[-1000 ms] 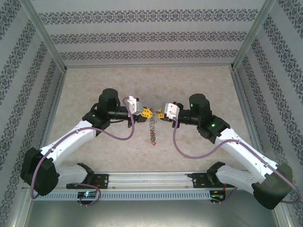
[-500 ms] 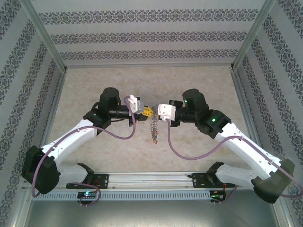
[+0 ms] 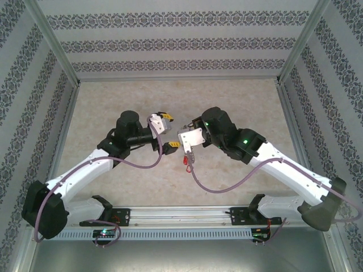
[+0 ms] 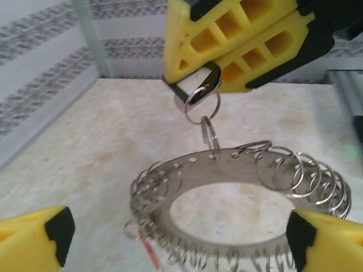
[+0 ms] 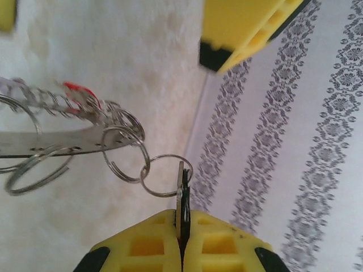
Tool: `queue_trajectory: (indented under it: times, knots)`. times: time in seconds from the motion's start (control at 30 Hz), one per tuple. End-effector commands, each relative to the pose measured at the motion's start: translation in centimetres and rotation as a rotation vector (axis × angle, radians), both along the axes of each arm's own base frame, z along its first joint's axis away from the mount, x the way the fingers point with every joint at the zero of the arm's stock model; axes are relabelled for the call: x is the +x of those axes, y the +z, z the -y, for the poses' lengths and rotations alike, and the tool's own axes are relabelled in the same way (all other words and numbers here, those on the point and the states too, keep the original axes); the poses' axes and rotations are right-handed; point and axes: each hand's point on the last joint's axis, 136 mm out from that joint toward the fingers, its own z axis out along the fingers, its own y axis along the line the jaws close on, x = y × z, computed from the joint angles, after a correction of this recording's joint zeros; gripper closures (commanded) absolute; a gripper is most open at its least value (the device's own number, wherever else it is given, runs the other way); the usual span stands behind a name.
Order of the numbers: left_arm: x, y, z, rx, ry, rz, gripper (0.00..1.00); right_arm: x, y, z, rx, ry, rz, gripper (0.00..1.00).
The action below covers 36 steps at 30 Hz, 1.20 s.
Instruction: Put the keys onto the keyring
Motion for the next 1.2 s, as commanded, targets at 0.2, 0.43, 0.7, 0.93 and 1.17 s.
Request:
queue_trajectory:
  times: [0.2,0.43,0.7,0.93,1.17]
  knots:
    - [5.7,-0.3,-10.0,-0.031,0.693,0.049,0.01,3.9,6.7,1.0,-0.349,-0.028,0.338,1.00]
    - [6.5,-4.1,-15.3,-0.103,0.927,-0.113,0.01,4.1,7.8,-0.3,-0.356,0.008,0.360,1.00]
    - [5.9,-5.6,-22.3,-0.183,1.291,-0.197,0.01,2.1,6.9,-5.0,-0.268,0.083,0.298,1.00]
    - [3.2,-6.0,-27.9,-0.356,1.580,-0.262,0.01,-0.7,2.6,-11.5,-0.166,0.099,0.142,1.00]
    - [-0.5,-5.6,-32.4,-0.486,1.799,-0.193,0.01,-4.9,0.6,-15.2,-0.008,0.098,-0.053,1.00]
